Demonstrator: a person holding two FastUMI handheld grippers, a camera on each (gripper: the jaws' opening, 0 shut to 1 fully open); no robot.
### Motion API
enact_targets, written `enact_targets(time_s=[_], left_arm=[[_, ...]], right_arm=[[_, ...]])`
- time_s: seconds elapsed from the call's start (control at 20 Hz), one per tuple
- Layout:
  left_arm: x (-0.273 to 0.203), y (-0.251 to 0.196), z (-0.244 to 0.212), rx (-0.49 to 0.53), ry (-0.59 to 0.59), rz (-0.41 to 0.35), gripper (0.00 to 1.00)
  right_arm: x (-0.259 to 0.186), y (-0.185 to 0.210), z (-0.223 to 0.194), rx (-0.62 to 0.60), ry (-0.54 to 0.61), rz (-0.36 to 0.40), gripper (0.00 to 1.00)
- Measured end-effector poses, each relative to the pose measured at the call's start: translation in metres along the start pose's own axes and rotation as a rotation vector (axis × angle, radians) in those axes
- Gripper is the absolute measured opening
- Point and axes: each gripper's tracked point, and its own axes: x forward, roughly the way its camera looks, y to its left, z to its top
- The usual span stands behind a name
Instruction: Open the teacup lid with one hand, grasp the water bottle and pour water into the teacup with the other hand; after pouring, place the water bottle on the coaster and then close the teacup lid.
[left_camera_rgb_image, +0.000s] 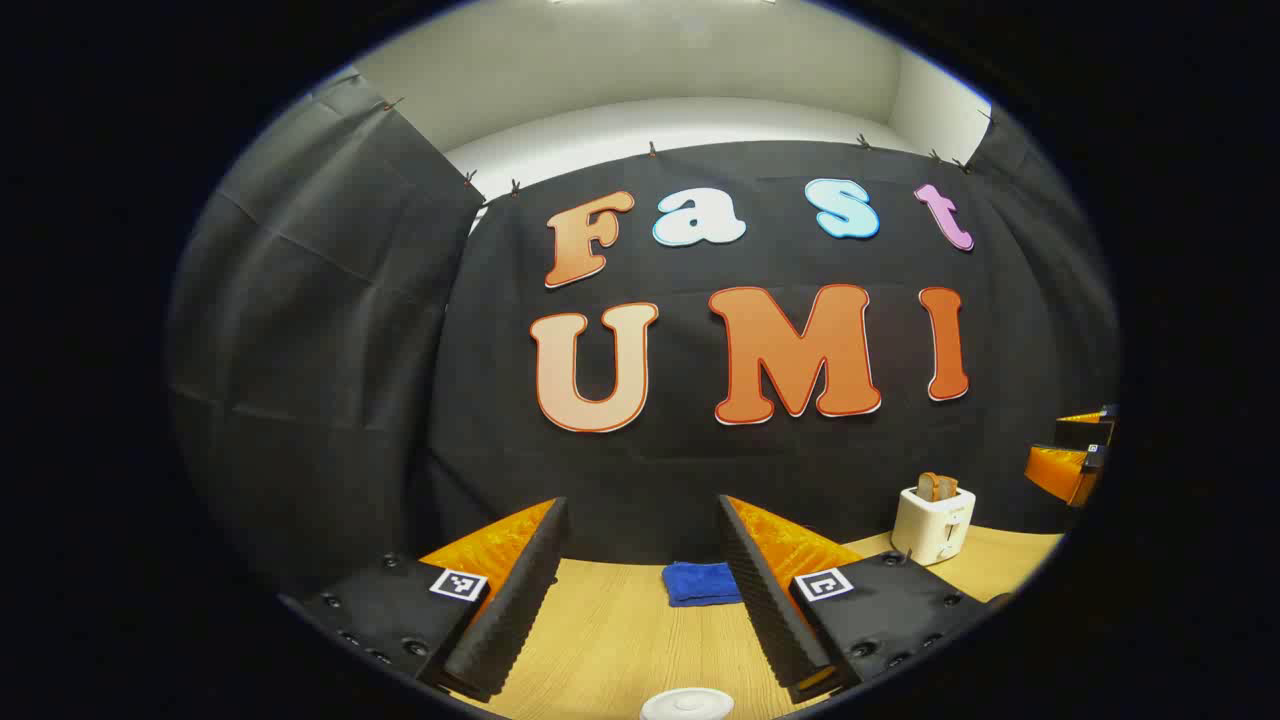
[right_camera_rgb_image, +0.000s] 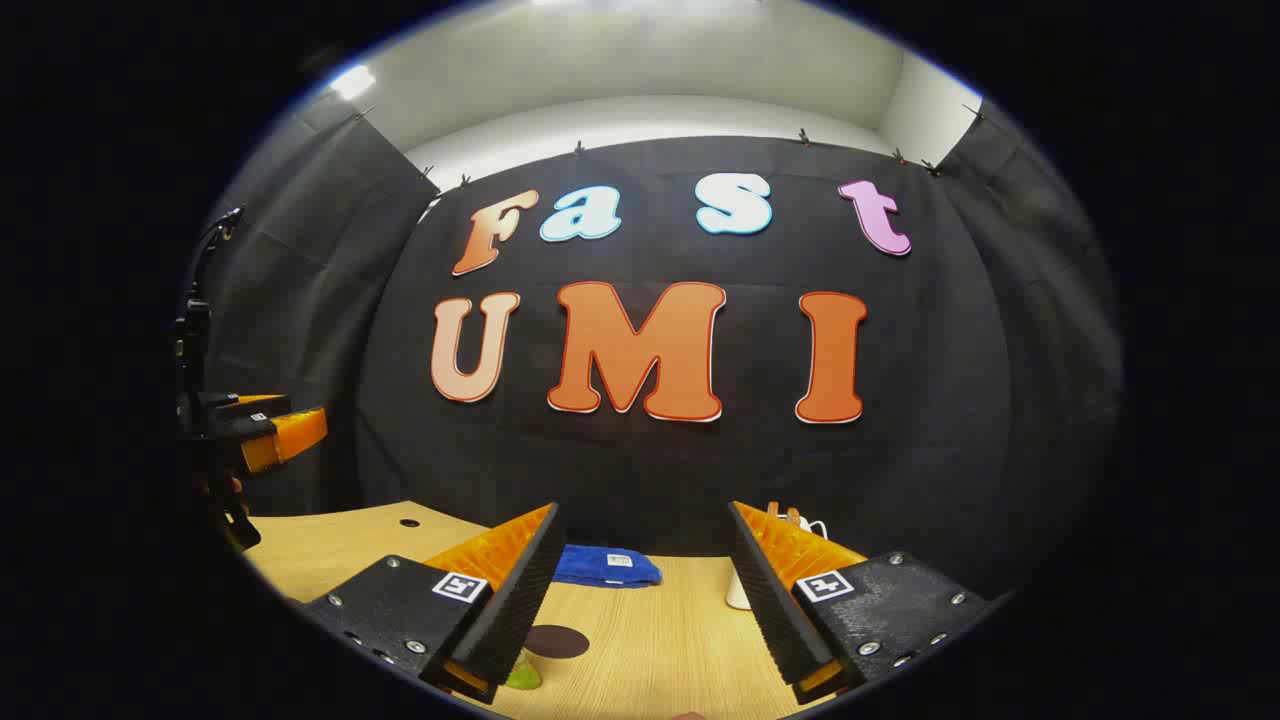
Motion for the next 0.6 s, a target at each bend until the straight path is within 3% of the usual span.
enact_targets(time_s=[0.2,0.6], left_arm=[[0.008,-0.006,-0.006,-0.03,0.021,-0.027,0.96],[-0.002,-0.016,-0.005,0.023,0.023,-0.044,0.96]], right_arm=[[0.002,0.006,0.002,-0.01,-0.002,0.018,0.96],[0.0,0.011,0.007,-0.037,-0.033,0.033,0.97]])
